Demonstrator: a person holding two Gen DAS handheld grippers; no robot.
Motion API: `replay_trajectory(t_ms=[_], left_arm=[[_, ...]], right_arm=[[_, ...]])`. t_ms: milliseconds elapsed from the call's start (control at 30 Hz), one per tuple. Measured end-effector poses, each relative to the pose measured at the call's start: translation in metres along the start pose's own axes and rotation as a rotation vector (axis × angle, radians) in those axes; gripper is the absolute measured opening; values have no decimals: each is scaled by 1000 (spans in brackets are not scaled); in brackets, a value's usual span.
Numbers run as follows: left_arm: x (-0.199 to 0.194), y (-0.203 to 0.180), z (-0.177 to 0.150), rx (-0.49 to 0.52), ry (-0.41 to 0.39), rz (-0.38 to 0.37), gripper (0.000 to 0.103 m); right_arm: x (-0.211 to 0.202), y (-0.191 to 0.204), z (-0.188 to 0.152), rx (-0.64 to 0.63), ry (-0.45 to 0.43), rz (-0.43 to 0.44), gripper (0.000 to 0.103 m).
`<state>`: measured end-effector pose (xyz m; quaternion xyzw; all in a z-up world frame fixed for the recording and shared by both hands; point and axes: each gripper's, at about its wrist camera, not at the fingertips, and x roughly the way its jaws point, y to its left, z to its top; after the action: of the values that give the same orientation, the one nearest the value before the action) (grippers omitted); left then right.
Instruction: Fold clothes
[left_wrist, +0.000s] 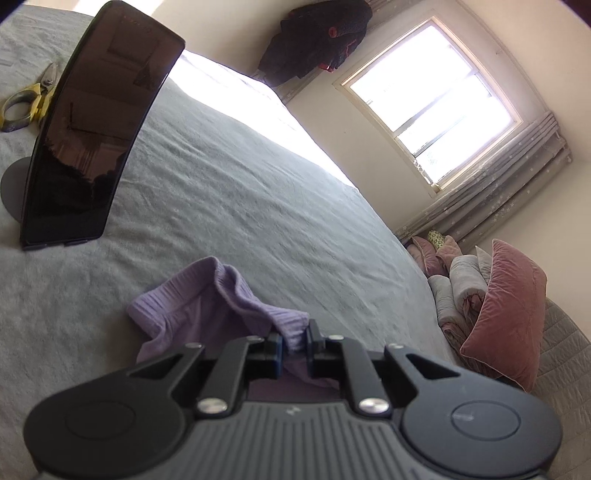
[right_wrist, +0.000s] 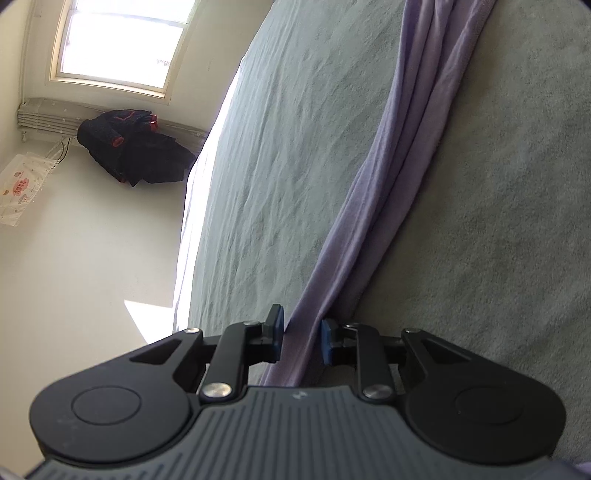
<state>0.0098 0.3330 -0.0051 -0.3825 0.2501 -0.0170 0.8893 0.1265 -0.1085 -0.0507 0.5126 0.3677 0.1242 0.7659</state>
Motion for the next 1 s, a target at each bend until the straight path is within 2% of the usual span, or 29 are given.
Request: replay_trajectory(t_ms=[33, 100, 167, 300, 500, 733, 867, 1000], left_arm=[[0, 0, 0, 1, 0, 1, 11], [1, 1, 1, 3, 0, 7, 11], [3, 4, 4, 4, 5, 16, 11], [6, 13, 10, -10, 35, 18, 11], [7, 25, 23, -35, 85, 21, 11], [5, 41, 32, -51, 143, 33, 12], [4, 51, 33, -47, 169, 40, 12], [2, 58, 32, -48, 184, 45, 13]], right_arm=[[-1, 0, 1, 3, -4, 1, 23], [-2, 1, 2, 1, -17, 5, 13], [-4, 5, 3, 3, -27, 33, 9], [-16, 24, 2, -52, -77, 85, 7], [-50, 61, -14, -194, -144, 113, 7], [-72, 109, -39, -396, -178, 38, 7], [-60, 134, -49, -500, -179, 7, 3], [-53, 135, -68, -643, -99, -88, 3]])
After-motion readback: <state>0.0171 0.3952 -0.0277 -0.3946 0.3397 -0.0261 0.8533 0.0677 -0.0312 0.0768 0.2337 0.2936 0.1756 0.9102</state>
